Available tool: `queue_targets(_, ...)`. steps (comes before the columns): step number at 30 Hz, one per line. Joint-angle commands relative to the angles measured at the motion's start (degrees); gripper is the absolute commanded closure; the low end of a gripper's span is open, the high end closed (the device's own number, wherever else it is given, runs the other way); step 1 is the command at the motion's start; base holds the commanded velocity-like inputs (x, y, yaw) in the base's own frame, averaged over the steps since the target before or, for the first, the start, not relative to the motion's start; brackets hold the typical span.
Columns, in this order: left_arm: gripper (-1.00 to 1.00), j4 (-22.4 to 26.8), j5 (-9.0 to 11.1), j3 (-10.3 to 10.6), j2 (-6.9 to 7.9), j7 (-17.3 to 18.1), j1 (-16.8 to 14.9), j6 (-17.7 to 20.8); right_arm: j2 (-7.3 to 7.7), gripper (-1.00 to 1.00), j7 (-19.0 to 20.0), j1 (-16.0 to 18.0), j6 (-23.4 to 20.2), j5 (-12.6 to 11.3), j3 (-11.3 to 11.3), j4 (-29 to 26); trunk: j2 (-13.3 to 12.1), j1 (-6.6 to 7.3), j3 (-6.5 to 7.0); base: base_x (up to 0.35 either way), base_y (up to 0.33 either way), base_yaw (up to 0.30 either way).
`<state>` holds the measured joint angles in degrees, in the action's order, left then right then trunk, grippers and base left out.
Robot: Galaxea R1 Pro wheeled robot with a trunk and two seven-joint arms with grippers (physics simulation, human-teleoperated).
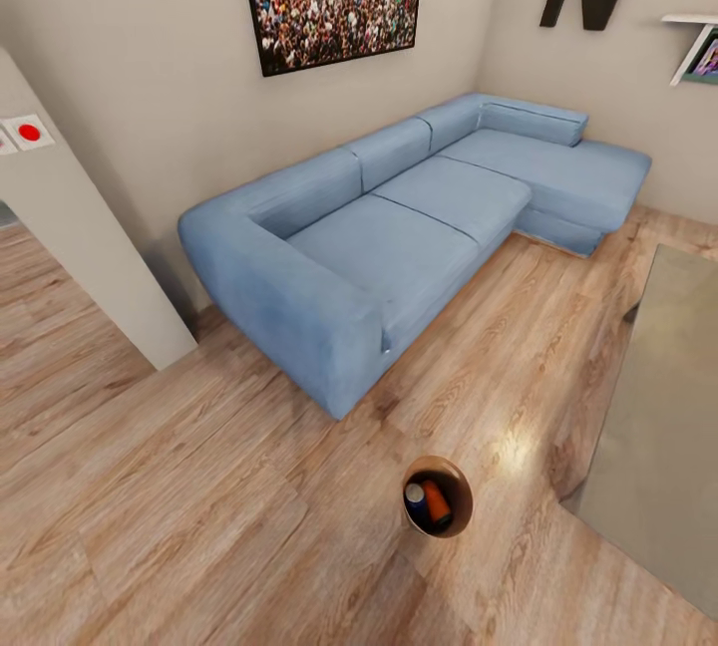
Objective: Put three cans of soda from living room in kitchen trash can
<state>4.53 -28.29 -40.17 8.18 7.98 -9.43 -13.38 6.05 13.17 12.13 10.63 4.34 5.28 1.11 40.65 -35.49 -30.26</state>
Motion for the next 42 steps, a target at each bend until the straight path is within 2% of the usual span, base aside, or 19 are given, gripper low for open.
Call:
queue_targets(1,-1.00,0.01,0.05,0.00,-0.02,-0.03,-0.01,-0.34,-0.07,-1.00,-0.62,0.00,0.11,0.00,0.03,-0.21,0.00,0.00,0.00,0.000,0.000,0.000)
queue_targets(6,-1.00,0.07,0.18,-0.01,-0.07,-0.09,-0.01,-1.24,-0.25,-1.00,-5.50,0.00,0.47,-0.19,0.20,-0.77,0.00,0.00,0.00,0.000,0.000,0.000)
queue_targets(7,-1.00,0.07,0.22,-0.04,-0.08,-0.10,0.00,-1.40,-0.28,-1.00,-7.54,0.00,0.59,-0.26,0.22,-0.89,0.00,0.00,0.00,0.000,0.000,0.000)
queue_targets(12,-1.00,0.05,0.24,-0.08,-0.34,-0.13,0.02,-1.65,-0.35,-1.00,-11.05,0.00,0.77,-0.29,0.18,-0.77,0.00,0.00,0.00,0.000,0.000,0.000)
queue_targets(21,-1.00,-0.10,0.18,-0.09,-1.42,-0.12,0.35,-1.55,-0.26,-1.00,-11.72,0.00,0.74,0.00,-0.04,0.00,0.00,0.00,0.00,0.000,0.000,0.000)
queue_targets(42,-1.00,-0.13,0.16,-0.09,-1.55,-0.11,0.46,-1.48,-0.34,-1.00,-11.76,0.00,0.71,-0.10,-0.10,1.09,0.00,0.00,0.00,0.000,0.000,0.000)
